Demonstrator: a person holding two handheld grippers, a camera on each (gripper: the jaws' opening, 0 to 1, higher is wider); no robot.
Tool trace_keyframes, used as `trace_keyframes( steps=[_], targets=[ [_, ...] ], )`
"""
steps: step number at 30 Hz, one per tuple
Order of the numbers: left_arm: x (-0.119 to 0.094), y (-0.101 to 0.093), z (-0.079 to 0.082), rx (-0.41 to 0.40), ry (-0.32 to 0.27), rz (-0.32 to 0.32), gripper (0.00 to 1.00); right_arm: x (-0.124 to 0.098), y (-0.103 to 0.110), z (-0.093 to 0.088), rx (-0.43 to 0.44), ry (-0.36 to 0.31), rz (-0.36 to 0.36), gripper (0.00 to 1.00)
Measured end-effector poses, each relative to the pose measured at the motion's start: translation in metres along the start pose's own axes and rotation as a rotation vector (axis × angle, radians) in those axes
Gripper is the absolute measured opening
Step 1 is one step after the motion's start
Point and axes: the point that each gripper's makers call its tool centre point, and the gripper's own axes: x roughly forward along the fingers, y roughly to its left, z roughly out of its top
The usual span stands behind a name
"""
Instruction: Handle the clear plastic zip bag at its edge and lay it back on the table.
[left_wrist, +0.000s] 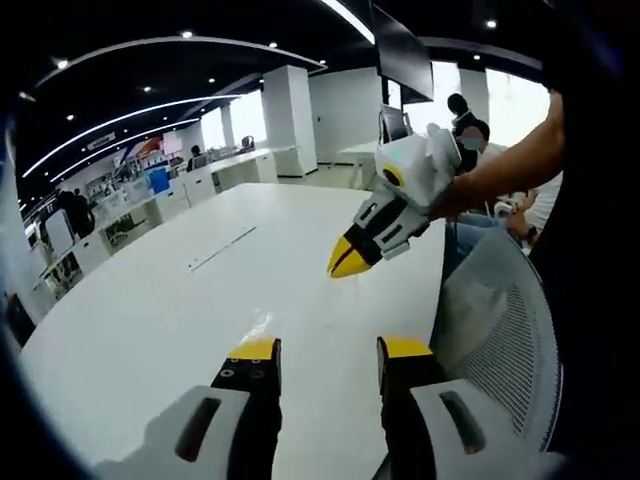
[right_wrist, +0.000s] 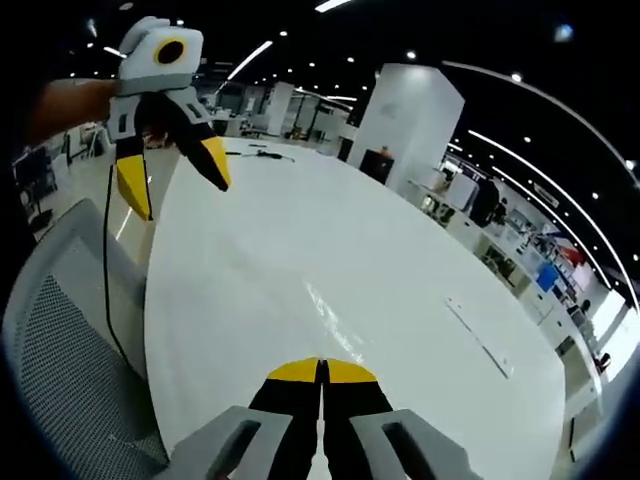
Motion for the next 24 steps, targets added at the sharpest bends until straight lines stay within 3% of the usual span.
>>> trace_keyframes(
  steps=[14,24],
  targets=[
    [-0.007,-0.005,-0.015,-0.03,0.014,0.031,0.46,0.009,-0.009,-0.029,0.04,0.064,-0.05,0.0],
    [-0.009,-0.023,-0.034,-0.088,0.005,0.071,0.5,0.019,-0.022,-0.049,0.1,0.099,-0.114,0.0]
  ],
)
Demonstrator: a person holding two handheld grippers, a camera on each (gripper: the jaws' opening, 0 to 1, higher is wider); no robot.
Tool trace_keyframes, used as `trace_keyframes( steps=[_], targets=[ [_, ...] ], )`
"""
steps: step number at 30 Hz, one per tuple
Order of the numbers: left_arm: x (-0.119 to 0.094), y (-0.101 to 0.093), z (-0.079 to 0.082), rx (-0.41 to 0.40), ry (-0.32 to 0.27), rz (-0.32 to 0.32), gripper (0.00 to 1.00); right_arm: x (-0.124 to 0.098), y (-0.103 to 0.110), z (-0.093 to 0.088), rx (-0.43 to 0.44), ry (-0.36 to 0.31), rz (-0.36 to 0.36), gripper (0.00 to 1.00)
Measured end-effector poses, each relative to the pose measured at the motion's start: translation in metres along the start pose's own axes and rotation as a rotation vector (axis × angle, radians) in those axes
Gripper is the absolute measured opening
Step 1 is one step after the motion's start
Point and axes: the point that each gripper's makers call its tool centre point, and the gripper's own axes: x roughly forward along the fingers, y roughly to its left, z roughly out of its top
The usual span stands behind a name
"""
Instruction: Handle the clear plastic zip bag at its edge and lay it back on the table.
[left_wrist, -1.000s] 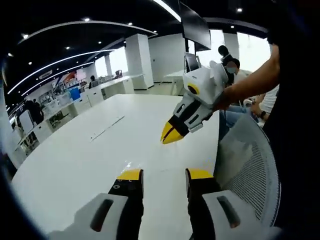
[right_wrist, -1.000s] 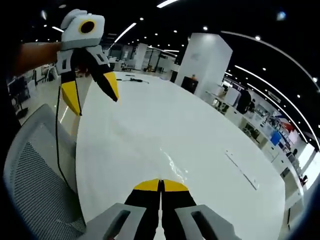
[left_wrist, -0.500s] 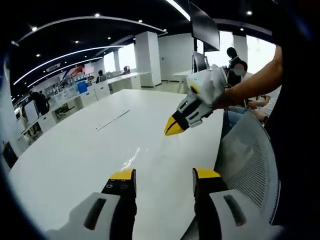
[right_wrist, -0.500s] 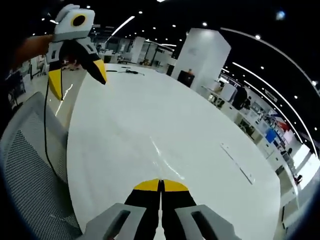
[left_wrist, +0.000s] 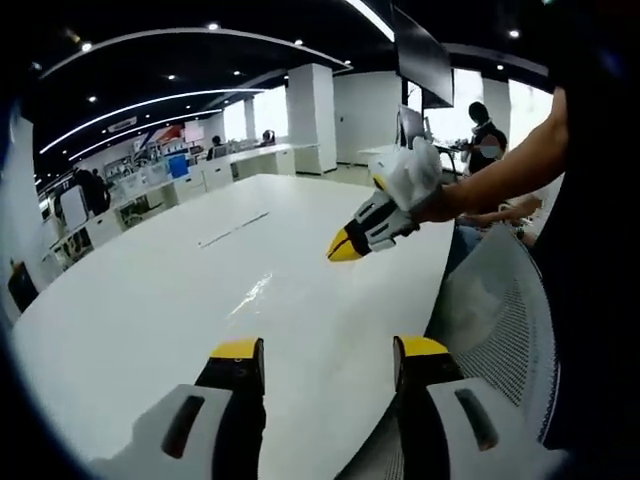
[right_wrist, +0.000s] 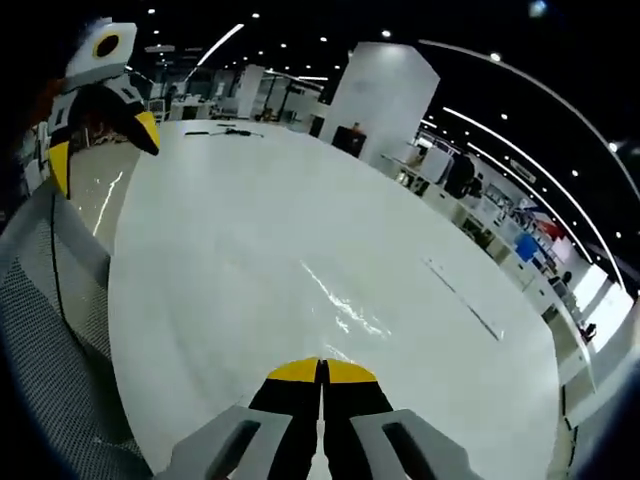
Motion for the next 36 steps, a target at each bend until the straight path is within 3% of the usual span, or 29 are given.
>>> trace_keyframes(
  steps=[8,17,26,36],
  targets=[
    [-0.005,-0.005,-0.018,-0.015,0.019,0.047,0.54,0.01,-0.005,-0.009,0.021,0.011,-0.039,0.0],
    [-0.006,-0.003,-0.025,-0.021,-0.008,0.092,0.54,0.022,-0.001,-0.013,0.029,0.022,-0.049,0.0],
    [-0.003,-0.007,-0.023,-0.03,-0.031,0.093,0.53,0.028,0.009,-0.023,0.048,0.047,-0.032,0.0],
    [0.0,-0.013,-0.029,-0.014,-0.01,0.069,0.52,0.035,0.009,-0.023,0.066,0.066,-0.036,0.0]
  ],
)
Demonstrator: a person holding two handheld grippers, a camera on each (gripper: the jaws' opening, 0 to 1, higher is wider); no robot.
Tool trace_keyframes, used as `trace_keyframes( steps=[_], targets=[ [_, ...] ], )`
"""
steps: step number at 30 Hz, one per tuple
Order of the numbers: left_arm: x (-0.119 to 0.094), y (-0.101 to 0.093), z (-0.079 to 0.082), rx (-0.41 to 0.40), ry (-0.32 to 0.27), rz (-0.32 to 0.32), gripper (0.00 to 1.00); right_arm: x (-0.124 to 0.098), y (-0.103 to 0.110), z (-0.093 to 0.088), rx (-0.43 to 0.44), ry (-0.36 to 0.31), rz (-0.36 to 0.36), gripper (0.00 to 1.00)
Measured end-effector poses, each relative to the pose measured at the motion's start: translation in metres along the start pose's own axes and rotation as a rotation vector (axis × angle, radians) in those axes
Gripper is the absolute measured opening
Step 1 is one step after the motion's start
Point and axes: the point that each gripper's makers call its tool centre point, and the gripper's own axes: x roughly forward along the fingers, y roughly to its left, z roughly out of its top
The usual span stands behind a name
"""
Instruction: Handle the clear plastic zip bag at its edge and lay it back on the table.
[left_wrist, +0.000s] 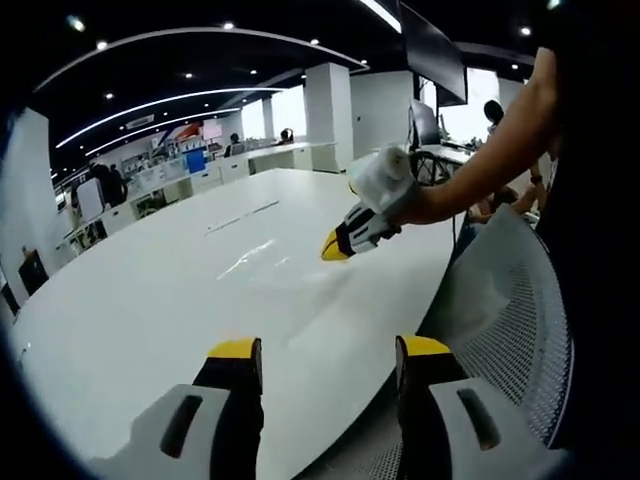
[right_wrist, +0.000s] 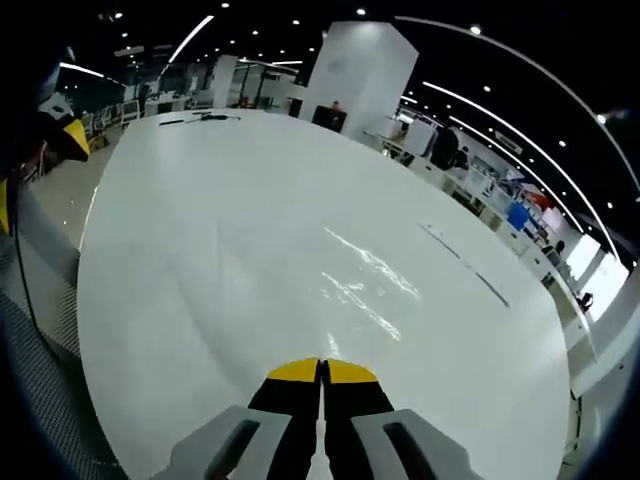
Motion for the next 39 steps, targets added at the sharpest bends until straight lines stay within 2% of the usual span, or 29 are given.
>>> trace_keyframes(
  steps=[8,14,16,23,25,30,39],
  targets=[
    [0.0,0.0,0.009,0.024,0.0,-0.014,0.53,0.003,0.004,-0.004,-0.034,0.009,0.012,0.0],
    [0.0,0.004,0.003,0.006,0.0,0.004,0.53,0.005,0.005,-0.006,-0.039,0.016,0.028,0.0],
    [0.0,0.004,0.0,0.001,0.002,0.003,0.53,0.006,0.009,-0.006,0.002,0.013,0.052,0.0],
    [0.002,0.005,-0.003,-0.019,-0.006,0.017,0.52,0.004,0.021,-0.005,0.013,0.008,0.085,0.04],
    [0.003,0.005,-0.004,-0.015,-0.003,0.016,0.52,0.003,0.03,-0.003,0.025,-0.012,0.133,0.05],
    [0.004,0.007,-0.006,0.0,0.01,0.008,0.52,-0.004,0.031,-0.003,0.071,-0.025,0.136,0.1],
    [0.007,0.007,-0.003,-0.007,-0.003,0.017,0.53,-0.027,0.032,0.002,0.131,-0.134,0.169,0.3]
  ],
)
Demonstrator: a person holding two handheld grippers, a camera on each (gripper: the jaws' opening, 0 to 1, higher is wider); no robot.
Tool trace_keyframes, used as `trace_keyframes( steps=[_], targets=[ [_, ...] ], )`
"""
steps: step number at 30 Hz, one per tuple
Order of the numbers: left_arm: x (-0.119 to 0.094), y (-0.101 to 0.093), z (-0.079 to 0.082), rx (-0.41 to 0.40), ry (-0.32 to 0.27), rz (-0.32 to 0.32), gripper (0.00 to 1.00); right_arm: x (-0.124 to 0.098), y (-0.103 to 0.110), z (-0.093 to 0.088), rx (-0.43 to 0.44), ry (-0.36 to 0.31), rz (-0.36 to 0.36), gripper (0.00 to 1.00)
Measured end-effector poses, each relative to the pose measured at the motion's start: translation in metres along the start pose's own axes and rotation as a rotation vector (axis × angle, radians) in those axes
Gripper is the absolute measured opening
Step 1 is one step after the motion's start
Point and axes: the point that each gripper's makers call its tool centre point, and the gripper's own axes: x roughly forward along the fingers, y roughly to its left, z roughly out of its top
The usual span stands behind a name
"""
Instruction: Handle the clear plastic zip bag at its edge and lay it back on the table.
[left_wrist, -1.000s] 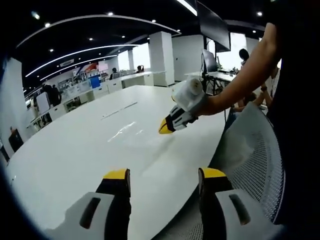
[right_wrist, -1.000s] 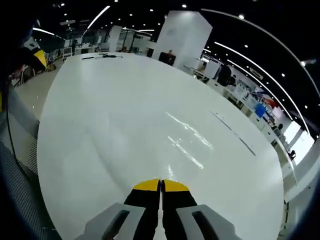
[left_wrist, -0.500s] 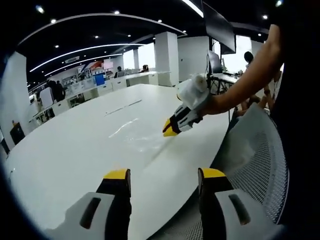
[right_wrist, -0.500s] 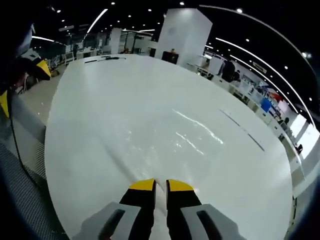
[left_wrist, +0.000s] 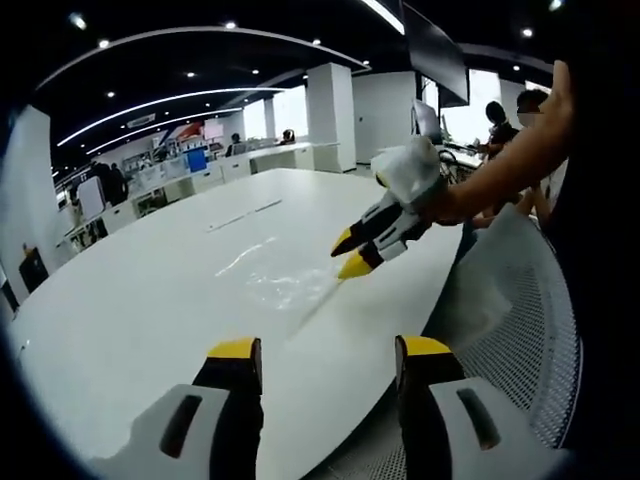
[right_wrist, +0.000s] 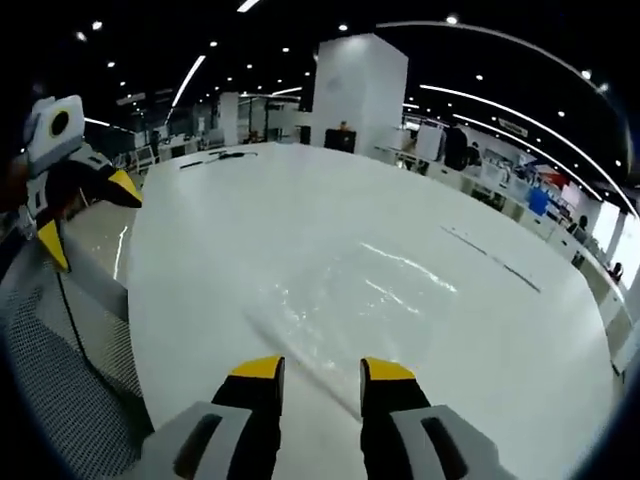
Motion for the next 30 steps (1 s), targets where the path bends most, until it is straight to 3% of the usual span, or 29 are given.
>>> trace_keyframes(
  steps=[13,20,26,30],
  targets=[
    [0.008,0.0,0.0,-0.013,0.01,-0.019,0.55,-0.052,-0.023,-0.001,0.082,-0.035,-0.057,0.52],
    [0.012,-0.001,0.003,-0.004,0.003,-0.02,0.57,-0.08,-0.031,0.001,0.049,-0.081,-0.087,0.66],
    [0.015,0.003,0.002,-0.005,-0.005,-0.007,0.57,-0.105,-0.035,-0.01,0.076,-0.103,-0.11,0.73],
    [0.018,0.004,0.004,0.003,-0.026,0.007,0.55,-0.121,-0.03,-0.019,0.064,-0.12,-0.12,0.84]
  ],
)
